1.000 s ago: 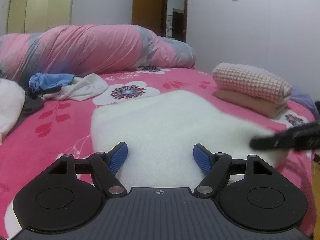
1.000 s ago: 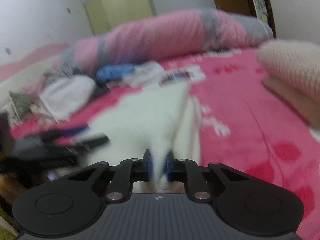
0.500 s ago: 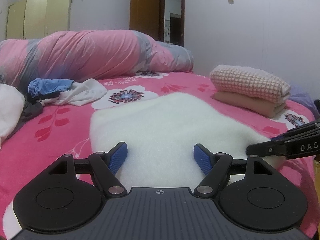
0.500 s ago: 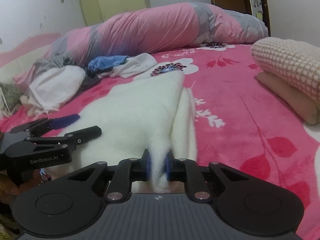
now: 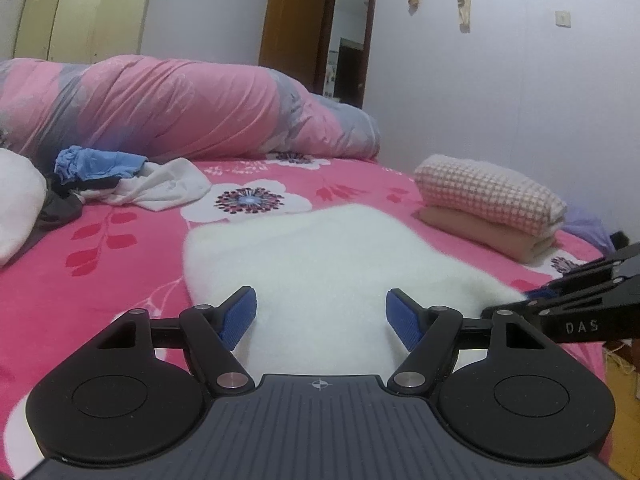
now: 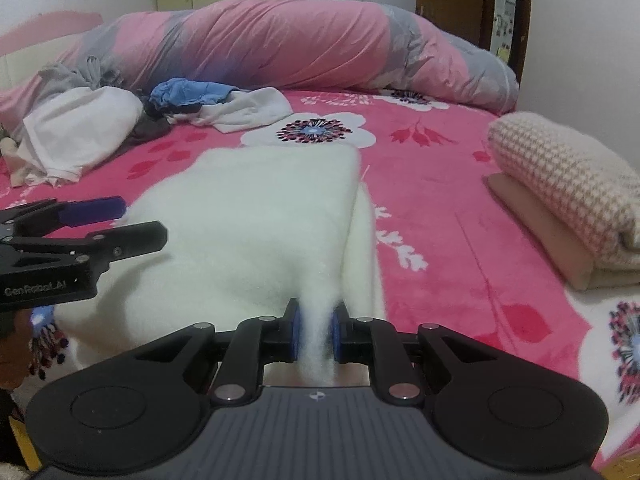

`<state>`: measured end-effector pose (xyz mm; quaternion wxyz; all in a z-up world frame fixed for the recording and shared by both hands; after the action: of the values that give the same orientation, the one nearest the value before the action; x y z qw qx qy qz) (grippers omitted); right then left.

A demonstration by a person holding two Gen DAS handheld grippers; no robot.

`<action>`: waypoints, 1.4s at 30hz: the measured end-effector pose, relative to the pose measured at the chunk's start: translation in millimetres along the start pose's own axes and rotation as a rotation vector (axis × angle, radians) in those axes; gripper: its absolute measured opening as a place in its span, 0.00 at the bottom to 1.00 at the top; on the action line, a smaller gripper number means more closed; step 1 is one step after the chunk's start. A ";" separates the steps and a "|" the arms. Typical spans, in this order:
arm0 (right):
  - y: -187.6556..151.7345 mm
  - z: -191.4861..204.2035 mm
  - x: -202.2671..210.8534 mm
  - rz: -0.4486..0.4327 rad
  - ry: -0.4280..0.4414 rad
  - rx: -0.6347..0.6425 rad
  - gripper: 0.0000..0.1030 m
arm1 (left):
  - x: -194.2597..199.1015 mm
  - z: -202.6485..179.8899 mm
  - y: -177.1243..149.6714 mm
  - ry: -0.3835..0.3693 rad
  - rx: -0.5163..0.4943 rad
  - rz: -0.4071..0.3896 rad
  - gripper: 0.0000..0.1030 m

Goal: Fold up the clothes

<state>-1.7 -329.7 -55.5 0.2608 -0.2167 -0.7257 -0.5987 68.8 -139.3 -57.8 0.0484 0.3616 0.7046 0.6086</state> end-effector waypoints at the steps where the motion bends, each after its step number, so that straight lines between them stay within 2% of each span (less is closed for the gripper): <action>1: 1.9 1.1 0.9 -0.002 -0.007 0.008 0.14 | -0.5 0.6 -1.1 -0.002 0.000 0.007 0.70; 7: -5.9 -1.0 -12.5 0.036 -0.007 -0.019 0.15 | -4.2 -0.9 -7.8 -0.008 -0.026 0.025 0.70; 12: -7.9 -0.7 -10.2 0.023 -0.013 -0.041 0.15 | -5.3 -0.9 -9.1 -0.003 -0.027 0.023 0.71; 15: -6.0 -1.5 -2.5 0.014 -0.009 -0.055 0.19 | -5.3 -1.2 -9.8 -0.001 -0.029 0.022 0.71; 18: -3.8 -10.0 9.4 -0.006 -0.009 -0.110 0.29 | -5.1 -1.2 -10.5 0.002 -0.034 0.020 0.71; 21: -1.1 -15.3 22.7 -0.043 -0.022 -0.123 0.29 | -4.9 -1.3 -10.6 0.003 -0.034 0.021 0.71; 26: 16.6 -6.9 49.3 -0.163 -0.122 -0.029 0.28 | -5.4 -2.7 -10.4 0.011 -0.036 0.022 0.71; 31: 28.2 9.6 58.5 -0.287 -0.089 0.029 0.23 | -5.4 -3.7 -10.0 0.017 -0.036 0.026 0.71; 35: 20.1 20.5 41.0 -0.265 -0.050 0.058 0.17 | -5.2 -3.7 -9.7 0.017 -0.037 0.028 0.71; 38: 0.9 22.8 10.8 -0.164 -0.035 0.059 0.12 | -5.4 -3.5 -9.9 0.016 -0.038 0.028 0.71; 39: -8.2 21.6 -2.4 -0.112 -0.042 0.051 0.04 | -5.3 -3.8 -10.3 0.013 -0.040 0.030 0.71; 42: -20.9 20.3 -12.9 -0.108 -0.025 0.023 0.03 | -5.1 -5.6 -12.2 0.020 -0.057 0.027 0.71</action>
<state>-7.3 -313.7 -82.6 0.2213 -0.1816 -0.7465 -0.6006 64.2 -146.8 -69.1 0.0435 0.3637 0.6825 0.6325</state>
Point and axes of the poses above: each gripper's, at about its wrist camera, not at the fingertips, and x roughly against the way its jaws point, z to its left, y to its top, the point moved 3 cm from there along -x, roughly the way its jaws point, and after that the axes turned 9 degrees about x, right-handed, at the moved point
